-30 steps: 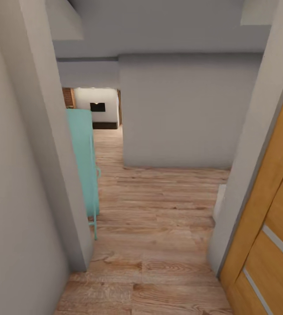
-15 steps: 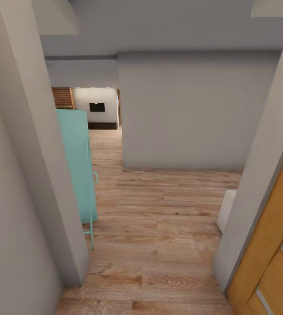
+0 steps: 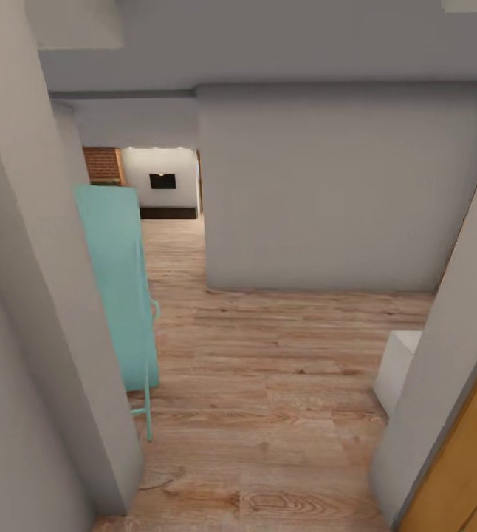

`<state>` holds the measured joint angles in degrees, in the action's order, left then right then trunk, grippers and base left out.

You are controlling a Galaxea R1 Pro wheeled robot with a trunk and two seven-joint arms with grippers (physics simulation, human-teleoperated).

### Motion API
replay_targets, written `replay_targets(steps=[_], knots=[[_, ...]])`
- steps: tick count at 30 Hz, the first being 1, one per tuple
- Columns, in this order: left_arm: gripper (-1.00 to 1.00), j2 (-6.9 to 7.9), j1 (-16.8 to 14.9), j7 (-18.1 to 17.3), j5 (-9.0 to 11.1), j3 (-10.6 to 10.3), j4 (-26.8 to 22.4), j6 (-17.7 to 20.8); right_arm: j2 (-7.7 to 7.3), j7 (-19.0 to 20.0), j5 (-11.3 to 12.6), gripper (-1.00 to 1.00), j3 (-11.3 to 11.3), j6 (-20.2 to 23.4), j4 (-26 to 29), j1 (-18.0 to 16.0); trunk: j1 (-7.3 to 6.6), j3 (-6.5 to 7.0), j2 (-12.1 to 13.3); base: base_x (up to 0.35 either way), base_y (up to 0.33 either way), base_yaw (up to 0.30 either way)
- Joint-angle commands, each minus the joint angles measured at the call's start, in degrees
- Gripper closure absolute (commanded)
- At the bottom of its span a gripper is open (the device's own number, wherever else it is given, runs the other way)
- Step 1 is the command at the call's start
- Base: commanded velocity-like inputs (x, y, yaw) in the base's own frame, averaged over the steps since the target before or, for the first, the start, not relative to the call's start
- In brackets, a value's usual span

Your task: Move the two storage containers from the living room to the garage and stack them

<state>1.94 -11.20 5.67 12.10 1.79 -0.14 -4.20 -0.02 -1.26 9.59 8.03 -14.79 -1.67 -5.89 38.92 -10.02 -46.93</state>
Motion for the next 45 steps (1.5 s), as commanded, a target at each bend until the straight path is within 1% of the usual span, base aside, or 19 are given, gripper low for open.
replay_targets(steps=[1, 17, 20, 23, 27, 45], knots=[[-1.0, -0.01, -0.05, 0.05, 0.21, 0.16, 0.05, -0.2, 0.02, -0.04, 0.52, -1.0, 0.51, -0.33, -0.18, -0.08, 0.04, -0.08, -0.05, 0.32, 0.0, 0.0], [-1.0, 0.05, -0.05, 0.05, 0.21, 0.14, 0.05, -0.26, 0.02, -0.02, 0.52, -1.0, 0.55, -0.31, -0.18, -0.08, 0.04, -0.08, -0.05, 0.32, 0.0, 0.0], [-1.0, 0.07, -0.05, 0.05, 0.22, 0.14, 0.05, -0.22, 0.02, -0.05, 0.52, -1.0, 0.53, 0.31, -0.18, -0.08, 0.04, -0.08, -0.05, 0.32, 0.0, 0.0], [-1.0, 0.08, -0.05, 0.05, 0.21, 0.16, 0.05, -0.2, 0.08, -0.24, 0.52, -1.0, 0.56, 2.61, -0.18, -0.08, 0.04, -0.08, -0.05, 0.32, 0.0, 0.0], [-1.0, 0.07, -0.05, 0.05, 0.21, 0.17, 0.05, -0.19, 0.04, -0.2, 0.52, -1.0, 0.52, 3.32, -0.18, -0.08, 0.04, -0.08, -0.05, 0.32, 0.0, 0.0], [-1.0, -0.01, -0.05, 0.05, 0.15, 0.14, 0.04, -0.26, 0.01, -0.53, 0.59, -1.0, 0.5, 3.78, -0.18, -0.08, 0.04, -0.08, -0.05, 0.32, 0.0, 0.0]])
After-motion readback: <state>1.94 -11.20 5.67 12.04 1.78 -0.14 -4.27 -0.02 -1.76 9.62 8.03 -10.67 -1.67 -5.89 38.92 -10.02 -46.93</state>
